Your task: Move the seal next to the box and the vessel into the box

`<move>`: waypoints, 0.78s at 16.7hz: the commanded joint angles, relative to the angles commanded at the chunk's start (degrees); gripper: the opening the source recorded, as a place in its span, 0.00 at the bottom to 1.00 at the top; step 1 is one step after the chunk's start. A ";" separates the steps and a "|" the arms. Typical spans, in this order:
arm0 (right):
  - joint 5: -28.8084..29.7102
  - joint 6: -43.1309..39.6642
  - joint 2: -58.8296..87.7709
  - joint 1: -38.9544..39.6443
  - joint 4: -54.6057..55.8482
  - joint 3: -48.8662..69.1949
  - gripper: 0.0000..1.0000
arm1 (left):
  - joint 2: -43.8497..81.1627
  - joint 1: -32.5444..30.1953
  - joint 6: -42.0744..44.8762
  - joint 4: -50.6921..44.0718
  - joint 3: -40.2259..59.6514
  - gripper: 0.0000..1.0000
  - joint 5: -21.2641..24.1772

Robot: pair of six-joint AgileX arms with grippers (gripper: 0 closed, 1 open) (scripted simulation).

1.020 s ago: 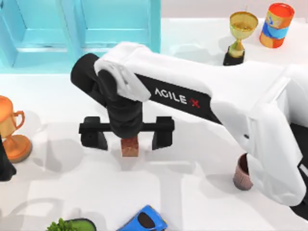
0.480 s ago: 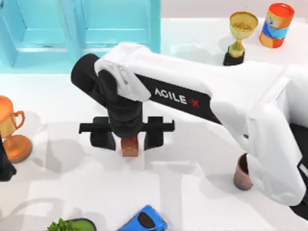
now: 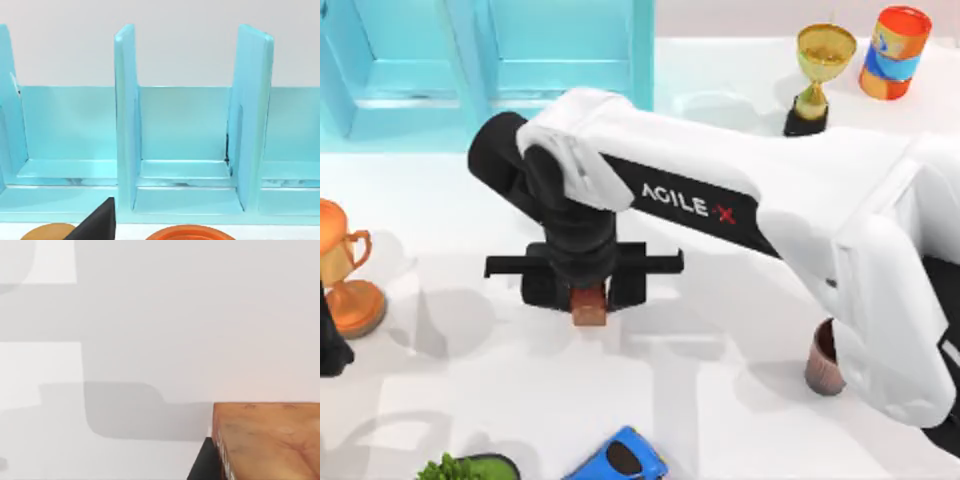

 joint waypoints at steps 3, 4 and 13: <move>0.00 0.00 0.00 0.00 0.00 0.00 0.00 | 0.00 0.00 0.00 0.00 0.00 1.00 0.00; 0.00 0.00 0.00 0.00 0.00 0.00 0.00 | 0.00 0.00 0.00 0.00 0.00 1.00 0.00; -0.19 -3.75 -9.40 -3.62 -1.79 -7.10 0.00 | 0.00 0.00 0.00 0.00 0.00 1.00 0.00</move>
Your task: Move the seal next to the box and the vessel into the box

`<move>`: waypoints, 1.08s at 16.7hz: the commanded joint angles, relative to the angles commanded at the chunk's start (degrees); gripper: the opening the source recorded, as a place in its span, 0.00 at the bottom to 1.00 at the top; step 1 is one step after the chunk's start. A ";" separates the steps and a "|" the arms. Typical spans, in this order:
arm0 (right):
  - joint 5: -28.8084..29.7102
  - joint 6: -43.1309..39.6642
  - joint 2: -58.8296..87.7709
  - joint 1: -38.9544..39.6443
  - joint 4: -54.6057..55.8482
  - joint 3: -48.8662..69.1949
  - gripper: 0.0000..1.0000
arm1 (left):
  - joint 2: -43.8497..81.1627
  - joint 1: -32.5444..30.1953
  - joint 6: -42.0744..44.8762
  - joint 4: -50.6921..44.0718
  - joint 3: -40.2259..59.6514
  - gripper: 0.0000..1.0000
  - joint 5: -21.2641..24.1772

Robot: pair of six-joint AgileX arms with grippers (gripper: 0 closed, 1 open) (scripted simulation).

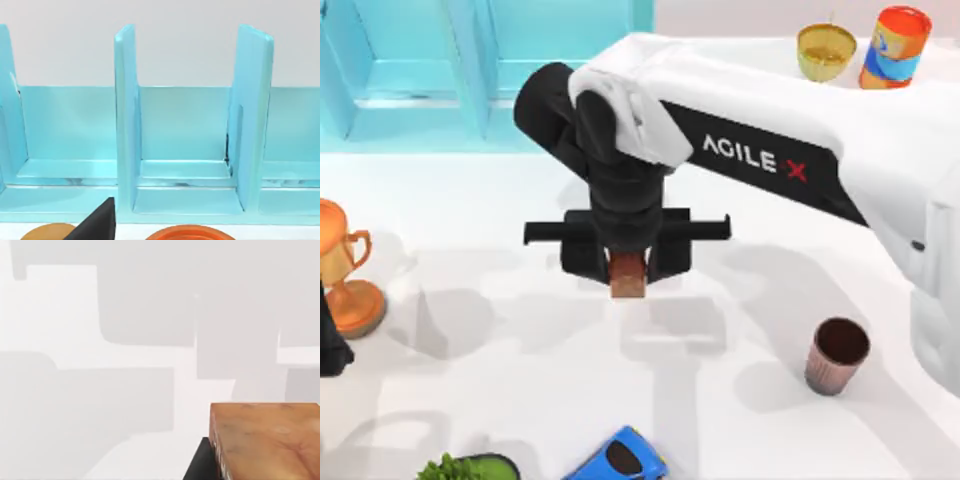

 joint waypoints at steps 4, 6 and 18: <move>-0.13 -2.98 -10.95 -2.88 -2.10 -7.28 0.00 | 0.00 0.00 0.00 0.00 0.00 1.00 0.00; -0.53 -4.58 -13.25 -4.42 -3.28 -9.69 0.00 | 0.00 0.00 0.00 0.00 0.00 1.00 0.00; -2.24 -20.03 -24.09 -20.17 -0.98 -22.26 0.00 | 0.00 0.00 0.00 0.00 0.00 1.00 0.00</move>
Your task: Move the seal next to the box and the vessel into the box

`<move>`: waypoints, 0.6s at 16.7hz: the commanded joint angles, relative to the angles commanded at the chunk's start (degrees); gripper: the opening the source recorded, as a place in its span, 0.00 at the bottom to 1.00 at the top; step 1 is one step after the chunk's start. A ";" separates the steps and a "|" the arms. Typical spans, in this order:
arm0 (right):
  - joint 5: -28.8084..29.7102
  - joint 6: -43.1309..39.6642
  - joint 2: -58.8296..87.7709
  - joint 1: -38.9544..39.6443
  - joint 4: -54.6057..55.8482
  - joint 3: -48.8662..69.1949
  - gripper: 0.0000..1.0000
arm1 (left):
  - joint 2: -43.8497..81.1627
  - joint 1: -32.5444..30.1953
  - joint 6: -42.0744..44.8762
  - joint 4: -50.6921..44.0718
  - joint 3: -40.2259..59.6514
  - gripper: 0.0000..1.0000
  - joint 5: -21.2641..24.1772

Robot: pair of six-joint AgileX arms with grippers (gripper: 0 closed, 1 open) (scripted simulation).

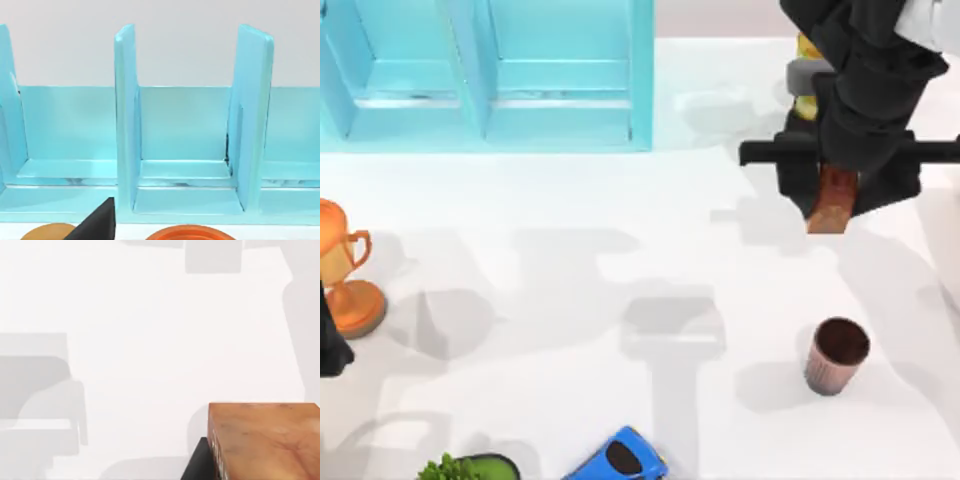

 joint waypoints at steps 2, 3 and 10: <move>-0.64 -6.83 -4.21 -6.37 0.97 -4.90 0.00 | 0.00 0.00 0.00 0.00 0.00 1.00 0.00; -0.94 -9.81 -6.15 -9.20 1.41 -7.16 0.00 | 0.00 0.00 0.00 0.00 0.00 1.00 0.00; -1.60 -15.70 -10.70 -15.05 2.39 -12.42 0.00 | 0.00 0.00 0.00 0.00 0.00 1.00 0.00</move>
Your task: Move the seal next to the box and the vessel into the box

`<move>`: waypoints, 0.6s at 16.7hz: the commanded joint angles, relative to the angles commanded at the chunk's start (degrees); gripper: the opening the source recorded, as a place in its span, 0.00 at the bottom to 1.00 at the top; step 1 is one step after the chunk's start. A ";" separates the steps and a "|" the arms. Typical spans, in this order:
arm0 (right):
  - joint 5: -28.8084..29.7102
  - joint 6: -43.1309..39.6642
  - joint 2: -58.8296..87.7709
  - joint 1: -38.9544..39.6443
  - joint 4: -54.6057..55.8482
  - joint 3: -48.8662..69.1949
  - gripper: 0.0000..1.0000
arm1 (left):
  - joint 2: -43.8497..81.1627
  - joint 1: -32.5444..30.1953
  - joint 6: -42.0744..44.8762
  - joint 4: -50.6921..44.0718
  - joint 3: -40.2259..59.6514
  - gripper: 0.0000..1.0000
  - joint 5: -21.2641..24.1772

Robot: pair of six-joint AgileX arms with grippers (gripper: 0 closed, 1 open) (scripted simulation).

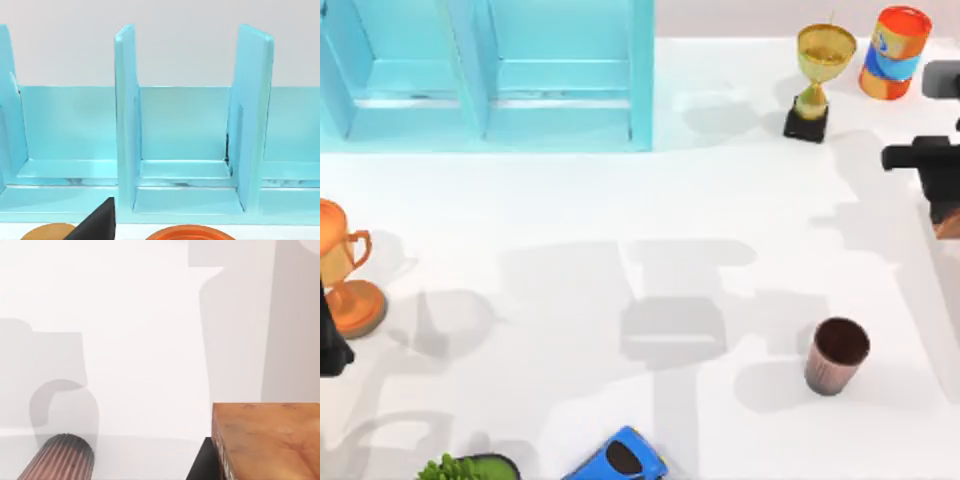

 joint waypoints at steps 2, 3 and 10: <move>0.12 0.14 0.34 0.20 -0.01 0.03 0.00 | 0.00 0.00 0.00 0.00 0.00 1.00 0.00; 0.09 0.16 0.42 0.17 0.64 -0.49 0.00 | 0.00 0.00 0.00 0.00 0.00 1.00 0.00; 0.08 0.11 2.06 0.10 7.41 -5.50 0.00 | 0.00 0.00 0.00 0.00 0.00 1.00 0.00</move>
